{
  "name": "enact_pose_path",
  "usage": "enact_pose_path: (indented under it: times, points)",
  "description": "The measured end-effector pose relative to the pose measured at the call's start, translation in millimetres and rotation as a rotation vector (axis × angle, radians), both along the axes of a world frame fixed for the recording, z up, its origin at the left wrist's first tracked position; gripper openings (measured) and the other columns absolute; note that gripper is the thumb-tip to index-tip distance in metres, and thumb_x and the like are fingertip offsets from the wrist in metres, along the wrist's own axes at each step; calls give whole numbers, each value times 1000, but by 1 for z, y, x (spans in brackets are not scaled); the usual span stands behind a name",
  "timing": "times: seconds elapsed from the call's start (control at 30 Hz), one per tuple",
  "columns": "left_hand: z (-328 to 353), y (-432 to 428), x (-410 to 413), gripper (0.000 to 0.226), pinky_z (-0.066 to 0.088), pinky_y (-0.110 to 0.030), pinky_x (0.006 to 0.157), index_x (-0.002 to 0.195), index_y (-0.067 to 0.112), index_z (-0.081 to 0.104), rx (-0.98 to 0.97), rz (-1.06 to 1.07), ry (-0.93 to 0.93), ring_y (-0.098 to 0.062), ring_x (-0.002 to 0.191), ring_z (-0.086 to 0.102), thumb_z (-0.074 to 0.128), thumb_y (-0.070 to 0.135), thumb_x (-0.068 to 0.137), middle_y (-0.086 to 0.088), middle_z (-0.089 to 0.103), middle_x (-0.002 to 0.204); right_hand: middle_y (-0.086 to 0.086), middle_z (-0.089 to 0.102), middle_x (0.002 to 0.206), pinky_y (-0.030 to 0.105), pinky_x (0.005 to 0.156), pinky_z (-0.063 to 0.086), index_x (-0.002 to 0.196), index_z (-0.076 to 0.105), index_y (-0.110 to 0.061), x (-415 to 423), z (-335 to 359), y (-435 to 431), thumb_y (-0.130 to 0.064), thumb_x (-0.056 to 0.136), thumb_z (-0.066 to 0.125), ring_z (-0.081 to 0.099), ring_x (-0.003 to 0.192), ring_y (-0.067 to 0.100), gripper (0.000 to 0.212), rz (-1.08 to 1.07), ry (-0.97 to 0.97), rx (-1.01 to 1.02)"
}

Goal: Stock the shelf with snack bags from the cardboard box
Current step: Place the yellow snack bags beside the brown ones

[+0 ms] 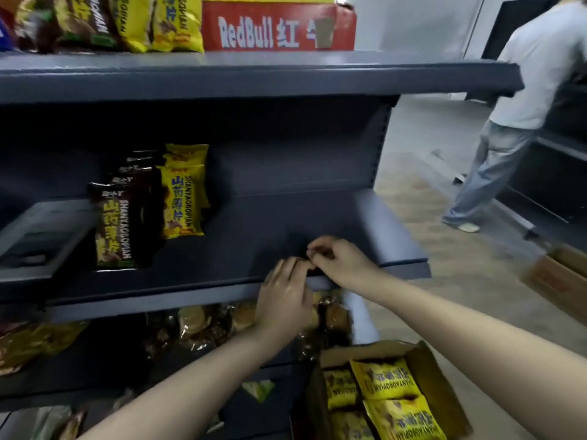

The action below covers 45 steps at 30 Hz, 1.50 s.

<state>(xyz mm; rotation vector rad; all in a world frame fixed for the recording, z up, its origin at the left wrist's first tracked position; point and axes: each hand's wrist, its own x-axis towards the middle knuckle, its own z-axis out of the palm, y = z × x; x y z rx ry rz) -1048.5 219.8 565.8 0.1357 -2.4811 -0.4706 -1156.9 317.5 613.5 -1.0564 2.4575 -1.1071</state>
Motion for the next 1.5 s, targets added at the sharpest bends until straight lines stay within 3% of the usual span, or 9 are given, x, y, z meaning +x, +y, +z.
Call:
enact_pose_path:
  times: [0.13, 0.33, 0.4, 0.53, 0.7, 1.07, 1.23, 1.33, 1.5]
  points:
    - [-25, 45, 1, 31, 49, -30, 69, 109, 10, 59, 59, -73, -125, -27, 91, 59, 43, 10, 82, -6, 61, 103, -6, 67, 98, 27, 81, 48, 104, 66, -18, 10, -19, 49, -20, 93, 56, 61, 92, 10, 15, -3, -4, 3]
    - [-73, 97, -1, 47, 37, -31, 95, 143, 19, 33, 31, -127, -523, -24, 127, 41, 39, 18, 96, -1, 38, 145, 6, 69, 95, 37, 77, 50, 93, 67, -12, 18, -77, 117, -19, 89, 56, 62, 87, 21, 14, 52, 1, 180]
    - [-90, 107, -5, 47, 36, -32, 101, 140, 19, 35, 45, -144, -616, -23, 129, 39, 41, 17, 94, -2, 39, 143, 4, 70, 91, 39, 74, 52, 91, 67, -17, 16, -93, 137, -22, 88, 55, 64, 81, 22, 14, 10, -67, 233]
    - [-123, 121, -14, 36, 41, -32, 91, 129, 20, 48, 82, -135, -734, -24, 118, 51, 42, 16, 93, -5, 52, 129, -2, 68, 83, 31, 67, 43, 91, 65, -13, 7, -127, 168, -26, 92, 53, 61, 81, 18, 18, -51, -108, 326]
    - [-157, 132, -28, 21, 46, -35, 84, 103, 10, 54, 120, -100, -845, -30, 106, 56, 45, 9, 84, -12, 58, 112, 4, 69, 96, 29, 71, 43, 94, 65, -10, -6, -165, 195, -27, 93, 53, 62, 88, 19, 21, -156, -199, 374]
    - [-212, 154, -74, 34, 43, -33, 94, 124, 13, 49, 55, -203, -1023, -26, 119, 48, 46, 15, 90, -8, 50, 127, 12, 67, 103, 35, 77, 48, 104, 59, -5, -9, -245, 213, -36, 90, 50, 62, 98, 30, 36, -481, -542, 602]
    - [-235, 162, -96, 39, 42, -35, 98, 130, 13, 45, 12, -244, -1043, -25, 123, 45, 46, 12, 90, -8, 47, 132, 16, 62, 102, 28, 70, 38, 71, 48, -12, -9, -268, 213, -34, 93, 45, 59, 105, 33, 31, -569, -620, 688]
    - [-248, 166, -105, 35, 41, -35, 99, 123, 10, 45, 97, -246, -1106, -26, 123, 45, 44, 6, 88, -10, 46, 129, 18, 61, 120, 31, 84, 45, 102, 62, -4, -6, -277, 207, -32, 95, 45, 57, 111, 35, 34, -577, -661, 757]
    - [-270, 169, -118, 36, 40, -38, 101, 123, 11, 41, 194, -219, -1160, -29, 121, 45, 43, 5, 88, -12, 40, 132, 19, 43, 136, 37, 97, 41, 135, 37, 4, -4, -294, 189, -40, 98, 42, 49, 122, 36, 58, -623, -696, 811]
